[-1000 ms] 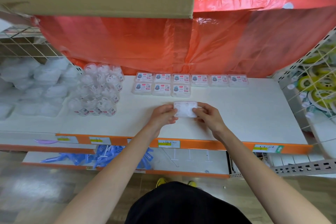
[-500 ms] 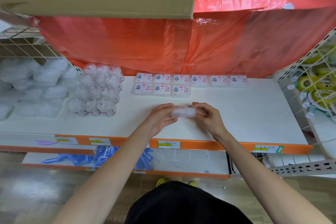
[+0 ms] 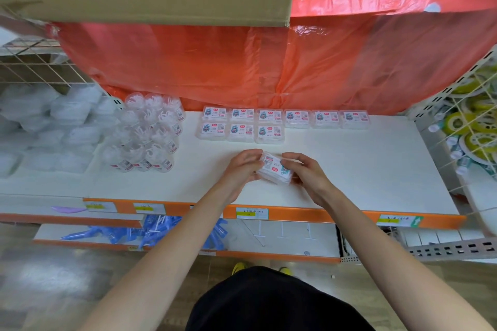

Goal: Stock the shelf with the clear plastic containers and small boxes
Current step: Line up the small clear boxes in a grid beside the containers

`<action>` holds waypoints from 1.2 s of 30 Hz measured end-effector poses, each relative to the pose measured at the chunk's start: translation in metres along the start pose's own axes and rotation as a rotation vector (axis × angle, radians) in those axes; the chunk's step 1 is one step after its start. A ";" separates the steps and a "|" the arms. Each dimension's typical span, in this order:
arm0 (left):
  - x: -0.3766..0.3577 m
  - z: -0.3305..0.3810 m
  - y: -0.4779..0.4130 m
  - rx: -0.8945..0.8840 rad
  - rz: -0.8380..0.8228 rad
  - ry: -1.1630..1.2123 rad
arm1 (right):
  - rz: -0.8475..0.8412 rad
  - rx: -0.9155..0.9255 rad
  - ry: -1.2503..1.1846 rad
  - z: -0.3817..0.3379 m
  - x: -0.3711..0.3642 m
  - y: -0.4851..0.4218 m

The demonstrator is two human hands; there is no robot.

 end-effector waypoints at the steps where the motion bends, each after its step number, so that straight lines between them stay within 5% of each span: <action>1: -0.001 -0.001 0.000 0.005 0.032 -0.002 | 0.013 -0.007 -0.021 0.001 0.000 -0.001; 7: -0.010 -0.017 0.001 0.080 0.045 0.010 | -0.004 -0.058 -0.140 0.009 -0.004 -0.002; 11: -0.016 -0.022 0.002 0.051 0.036 -0.010 | 0.000 -0.021 0.021 0.016 -0.001 -0.003; 19: -0.005 -0.013 -0.010 0.032 -0.007 -0.175 | 0.042 0.480 0.597 0.019 0.015 -0.007; 25: -0.006 -0.012 -0.013 0.031 -0.064 -0.214 | 0.040 0.544 0.720 0.011 0.013 -0.008; 29: -0.013 -0.014 -0.013 -0.082 0.039 -0.310 | 0.117 0.590 0.723 0.016 0.020 -0.011; 32: -0.012 -0.021 -0.014 -0.201 0.169 -0.519 | 0.219 0.592 0.729 0.019 0.030 -0.015; 36: -0.002 -0.036 -0.015 -0.370 0.188 -1.141 | 0.411 0.546 0.707 0.021 0.051 -0.022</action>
Point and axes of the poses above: each hand's wrist, its own y-axis away from the middle knuckle, its own x-axis out of the back of the hand, z = x × y, the point moved 1 cm from there along -y, towards the middle knuckle, and after that the axes turned 4 degrees about -x, right-handed, at the moved point
